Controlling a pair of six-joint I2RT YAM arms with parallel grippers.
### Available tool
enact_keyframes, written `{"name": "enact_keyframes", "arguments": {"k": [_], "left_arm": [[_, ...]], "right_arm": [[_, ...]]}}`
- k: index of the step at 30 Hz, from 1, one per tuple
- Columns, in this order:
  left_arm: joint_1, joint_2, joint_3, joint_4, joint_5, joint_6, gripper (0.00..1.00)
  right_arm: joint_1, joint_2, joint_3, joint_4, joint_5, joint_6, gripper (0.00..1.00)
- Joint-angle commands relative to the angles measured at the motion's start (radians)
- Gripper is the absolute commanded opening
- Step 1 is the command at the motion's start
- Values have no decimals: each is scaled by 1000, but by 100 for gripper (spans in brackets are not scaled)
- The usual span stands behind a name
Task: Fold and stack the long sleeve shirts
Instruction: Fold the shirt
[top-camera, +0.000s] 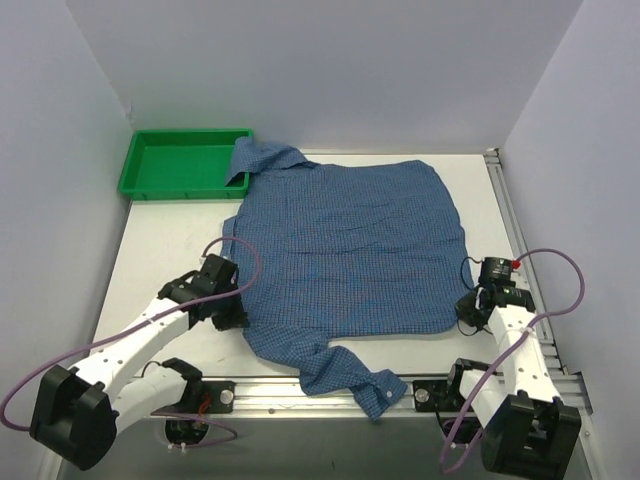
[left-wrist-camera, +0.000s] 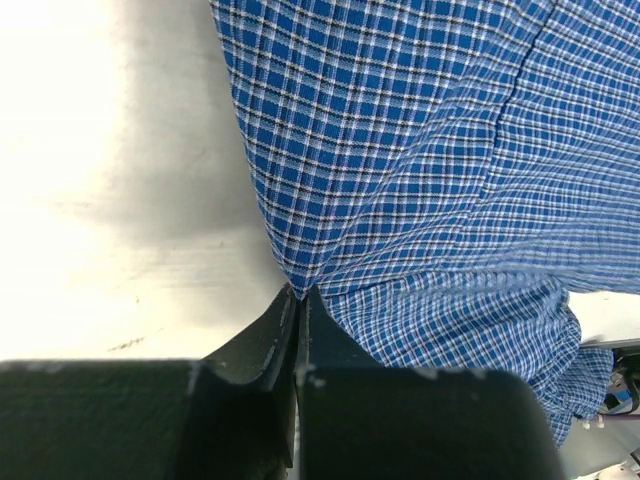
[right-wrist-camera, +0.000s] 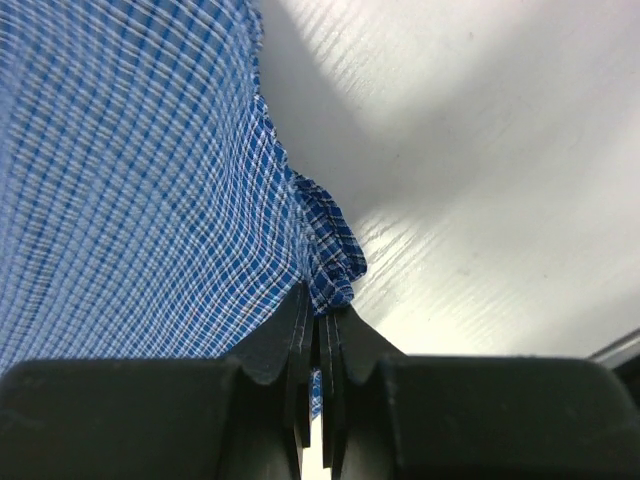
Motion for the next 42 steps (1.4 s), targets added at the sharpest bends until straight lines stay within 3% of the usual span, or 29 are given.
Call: {"name": "enact_keyframes", "arguments": {"k": [1, 12, 25, 33, 37, 38, 39, 40, 41, 42], "left_arm": [[12, -19, 37, -99, -28, -7, 3], [193, 217, 342, -25, -34, 165, 7], [233, 563, 552, 67, -34, 223, 8], [240, 696, 638, 114, -87, 263, 13], [242, 719, 654, 120, -93, 280, 30], [242, 719, 655, 122, -93, 281, 36], [242, 703, 657, 122, -94, 284, 50], [239, 689, 658, 122, -97, 289, 58], [240, 672, 657, 122, -103, 292, 66], [239, 654, 657, 121, -108, 297, 71]], "right_arm": [[-6, -30, 73, -105, 11, -40, 0], [-5, 206, 311, -65, 4, -67, 0], [29, 634, 614, -4, -38, -82, 0], [44, 794, 728, 12, -45, -97, 2], [54, 837, 752, 13, -42, -117, 15], [61, 832, 754, 13, -42, -126, 21], [69, 825, 754, 15, -40, -151, 28], [80, 791, 753, 15, -32, -171, 34], [116, 767, 753, 13, -16, -189, 51], [138, 742, 751, 13, -15, -212, 57]]}}
